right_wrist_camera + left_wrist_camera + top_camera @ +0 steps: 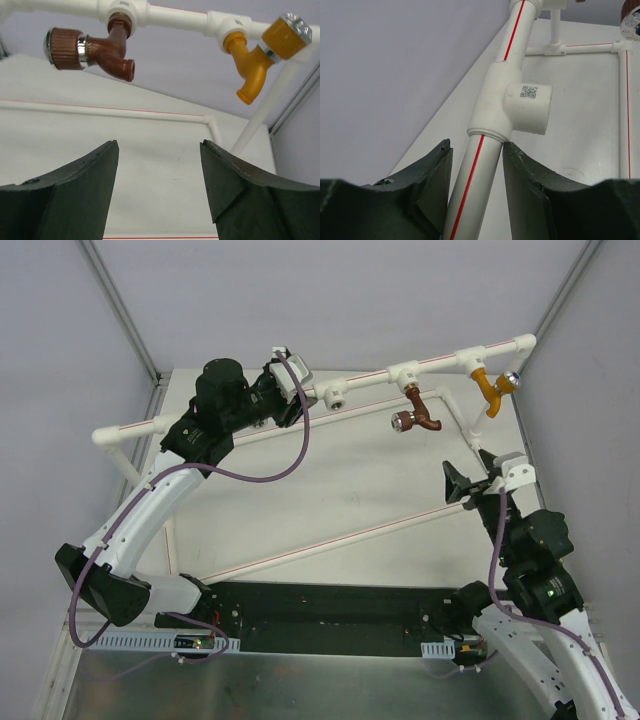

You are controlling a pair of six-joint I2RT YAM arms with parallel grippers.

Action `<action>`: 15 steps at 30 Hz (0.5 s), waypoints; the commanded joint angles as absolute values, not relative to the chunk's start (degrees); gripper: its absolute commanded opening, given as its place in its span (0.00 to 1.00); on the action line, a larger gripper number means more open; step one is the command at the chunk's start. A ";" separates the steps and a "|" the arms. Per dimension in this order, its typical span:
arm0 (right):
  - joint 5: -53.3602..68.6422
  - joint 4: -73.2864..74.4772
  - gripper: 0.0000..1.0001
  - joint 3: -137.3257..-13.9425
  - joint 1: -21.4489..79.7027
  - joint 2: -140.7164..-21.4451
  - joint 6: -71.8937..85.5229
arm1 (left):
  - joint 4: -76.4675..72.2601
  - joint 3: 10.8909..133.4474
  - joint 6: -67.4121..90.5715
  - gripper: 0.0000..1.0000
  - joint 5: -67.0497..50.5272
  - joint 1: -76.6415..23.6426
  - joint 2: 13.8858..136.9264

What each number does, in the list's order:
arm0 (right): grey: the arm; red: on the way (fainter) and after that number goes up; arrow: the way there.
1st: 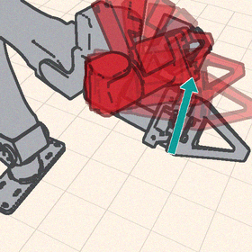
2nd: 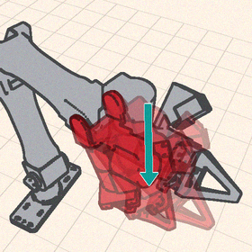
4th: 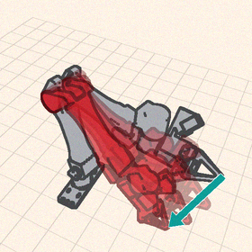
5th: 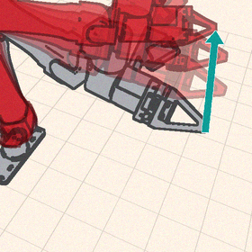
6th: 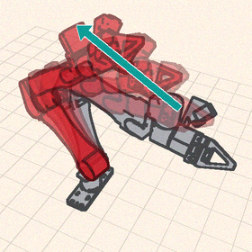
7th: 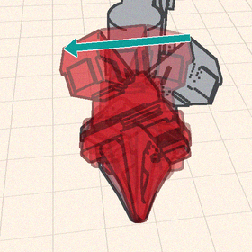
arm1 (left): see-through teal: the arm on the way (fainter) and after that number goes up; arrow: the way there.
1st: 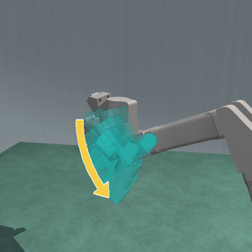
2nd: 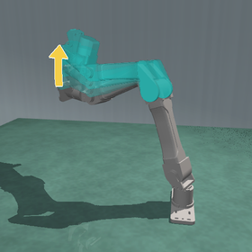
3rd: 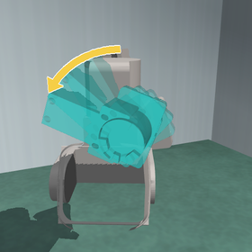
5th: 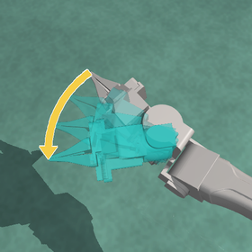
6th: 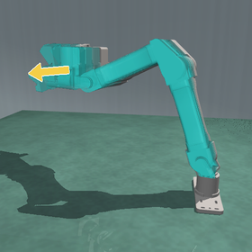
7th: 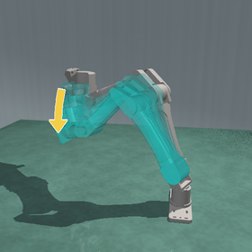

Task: Install the water faucets

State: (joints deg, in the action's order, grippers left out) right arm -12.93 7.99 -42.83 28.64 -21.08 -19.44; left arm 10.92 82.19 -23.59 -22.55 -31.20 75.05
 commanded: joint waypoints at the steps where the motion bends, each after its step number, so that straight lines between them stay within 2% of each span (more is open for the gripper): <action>1: -2.40 4.22 0.73 -43.42 28.56 -22.76 -54.27 | 37.27 76.38 -13.89 0.00 -28.21 -33.49 78.75; 7: 7.64 -8.61 0.73 -41.48 28.56 -27.24 -72.13 | 37.27 76.29 -13.97 0.00 -28.13 -33.49 78.75; 15: 7.65 -3.08 0.73 -48.07 28.74 -35.24 -84.81 | 37.27 76.20 -14.15 0.00 -27.60 -33.49 78.92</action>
